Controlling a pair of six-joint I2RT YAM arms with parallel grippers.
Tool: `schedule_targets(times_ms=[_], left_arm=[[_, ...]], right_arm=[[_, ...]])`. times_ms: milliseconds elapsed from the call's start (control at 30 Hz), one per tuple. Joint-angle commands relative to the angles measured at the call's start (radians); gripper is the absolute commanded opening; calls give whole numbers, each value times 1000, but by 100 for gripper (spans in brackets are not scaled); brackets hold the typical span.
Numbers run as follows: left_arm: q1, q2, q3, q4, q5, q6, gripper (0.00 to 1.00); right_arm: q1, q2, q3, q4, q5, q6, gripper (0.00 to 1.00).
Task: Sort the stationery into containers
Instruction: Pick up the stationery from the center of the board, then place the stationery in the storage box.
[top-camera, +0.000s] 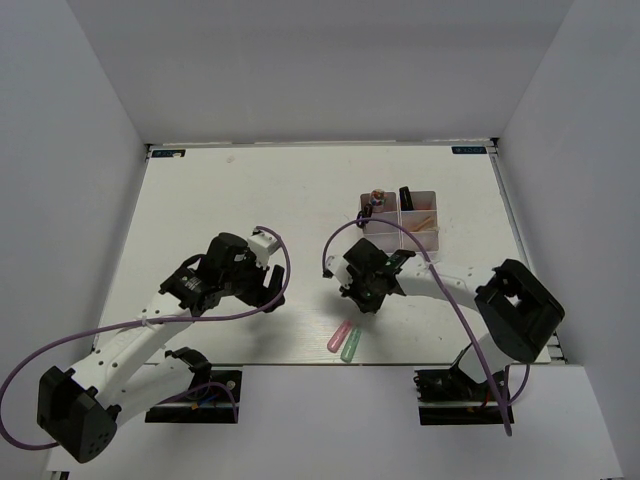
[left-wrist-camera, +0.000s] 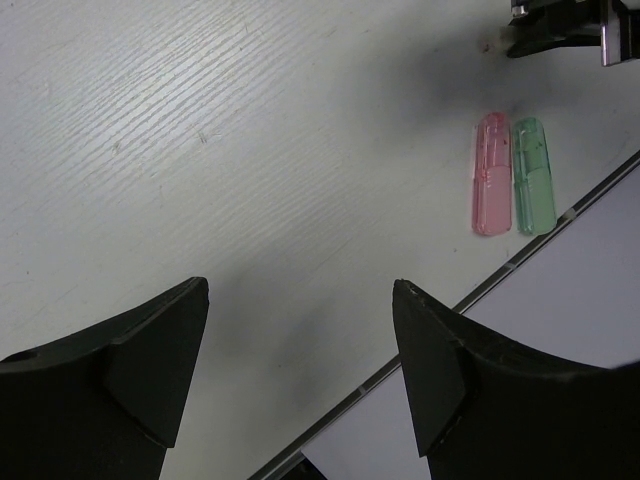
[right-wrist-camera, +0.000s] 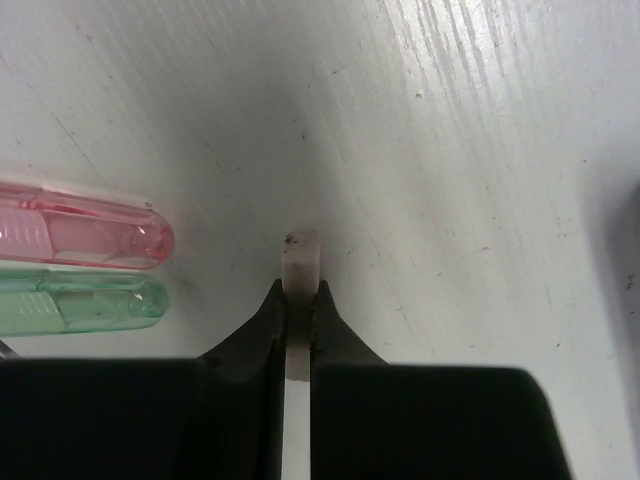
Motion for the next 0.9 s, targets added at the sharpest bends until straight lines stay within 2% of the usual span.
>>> schedule_targets(times_ms=[0,167,200,267,300,367,400,467,500,700,867], left_arm=[[5,-19,14,1,4,10,85],[5,-18,15,1,5,12,85],[5,-16,12,-1,4,12,85],[3,-14,12,3,7,10,85],[5,-14,12,1,5,12,85],[5,-14,12,1,4,10,85],[5,-14,12,3,7,10,85],[5,-11,12,1,7,9,85],[5,-11,12,-1,10,10,85],[6,-13,9,-1,10,12,85],[5,-14,10,-1,5,12,85]], right_arm=[[7,7,-3,-28,26,-12,0],[2,-93,62,-116,50,-72,0],[10,-105,107,-142,134,-86,0],[-6,-179,136,-159,211,-164,0],[-15,-214,138,-156,315,-225,0],[-29,-280,119,-115,378,-293,0],[-56,-289,113,-105,435,-396,0],[-88,-323,87,-72,464,-463,0],[-102,-328,81,-64,474,-550,0],[-196,-366,84,-82,382,-770,0],[-295,-330,148,-145,224,-844,0]])
